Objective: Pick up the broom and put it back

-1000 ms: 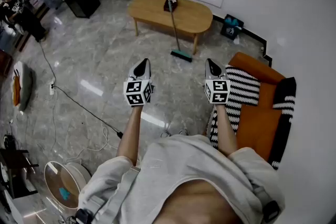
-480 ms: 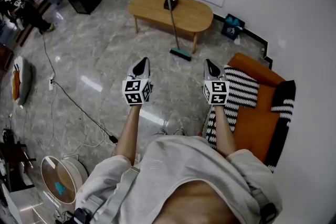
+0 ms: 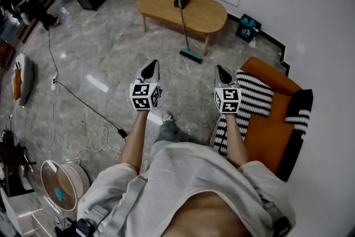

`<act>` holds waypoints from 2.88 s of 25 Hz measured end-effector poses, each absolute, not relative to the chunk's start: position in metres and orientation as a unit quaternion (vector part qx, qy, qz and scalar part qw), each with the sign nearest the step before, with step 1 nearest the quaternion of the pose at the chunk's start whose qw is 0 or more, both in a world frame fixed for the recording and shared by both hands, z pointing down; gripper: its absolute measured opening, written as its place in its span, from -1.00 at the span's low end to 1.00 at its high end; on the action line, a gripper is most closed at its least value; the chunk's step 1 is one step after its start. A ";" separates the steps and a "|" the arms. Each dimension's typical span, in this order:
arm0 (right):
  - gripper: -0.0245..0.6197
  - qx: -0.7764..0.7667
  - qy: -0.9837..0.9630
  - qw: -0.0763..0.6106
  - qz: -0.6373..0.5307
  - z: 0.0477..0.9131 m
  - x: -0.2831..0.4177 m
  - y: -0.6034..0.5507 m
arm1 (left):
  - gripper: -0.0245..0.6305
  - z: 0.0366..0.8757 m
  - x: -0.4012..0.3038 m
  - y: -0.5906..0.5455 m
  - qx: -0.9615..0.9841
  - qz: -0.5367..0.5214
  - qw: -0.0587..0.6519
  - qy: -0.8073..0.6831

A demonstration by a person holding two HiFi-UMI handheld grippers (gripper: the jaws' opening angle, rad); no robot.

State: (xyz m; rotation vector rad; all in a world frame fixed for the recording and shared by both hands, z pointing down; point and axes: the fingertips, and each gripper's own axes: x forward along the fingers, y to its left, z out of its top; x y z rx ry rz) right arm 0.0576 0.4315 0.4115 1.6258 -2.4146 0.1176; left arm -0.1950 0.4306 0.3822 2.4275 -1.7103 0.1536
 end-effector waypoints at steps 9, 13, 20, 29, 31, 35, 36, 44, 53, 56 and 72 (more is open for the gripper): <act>-0.92 0.552 -0.824 0.124 0.032 0.418 0.054 0.390 | -0.92 0.391 -0.192 0.384 0.819 0.048 0.085 -0.566; -0.92 0.552 -0.824 0.129 0.029 0.419 0.047 0.357 | -0.92 0.397 -0.197 0.350 0.821 0.043 0.089 -0.563; -0.92 0.554 -0.820 0.141 0.024 0.415 0.020 0.279 | -0.92 0.400 -0.227 0.275 0.821 0.038 0.096 -0.562; -0.92 0.565 -0.812 0.145 0.016 0.401 -0.019 0.180 | -0.92 0.390 -0.266 0.173 0.827 0.026 0.100 -0.552; -0.92 0.570 -0.809 0.144 0.015 0.399 -0.027 0.160 | -0.92 0.391 -0.275 0.152 0.829 0.025 0.101 -0.549; -0.92 0.579 -0.802 0.146 0.009 0.397 -0.043 0.124 | -0.92 0.391 -0.292 0.112 0.834 0.020 0.100 -0.542; -0.92 0.581 -0.801 0.147 0.008 0.396 -0.047 0.116 | -0.92 0.391 -0.297 0.103 0.835 0.019 0.100 -0.540; -0.92 0.589 -0.794 0.151 0.002 0.396 -0.068 0.077 | -0.92 0.391 -0.319 0.055 0.841 0.015 0.096 -0.532; -0.92 0.586 -0.794 0.162 0.009 0.408 -0.074 0.061 | -0.92 0.406 -0.328 0.042 0.838 0.018 0.110 -0.534; -0.92 0.585 -0.795 0.163 0.014 0.415 -0.072 0.052 | -0.92 0.412 -0.328 0.038 0.836 0.020 0.112 -0.537; -0.92 0.562 -0.812 0.153 0.034 0.437 -0.041 -0.061 | -0.92 0.425 -0.298 -0.060 0.818 0.048 0.117 -0.561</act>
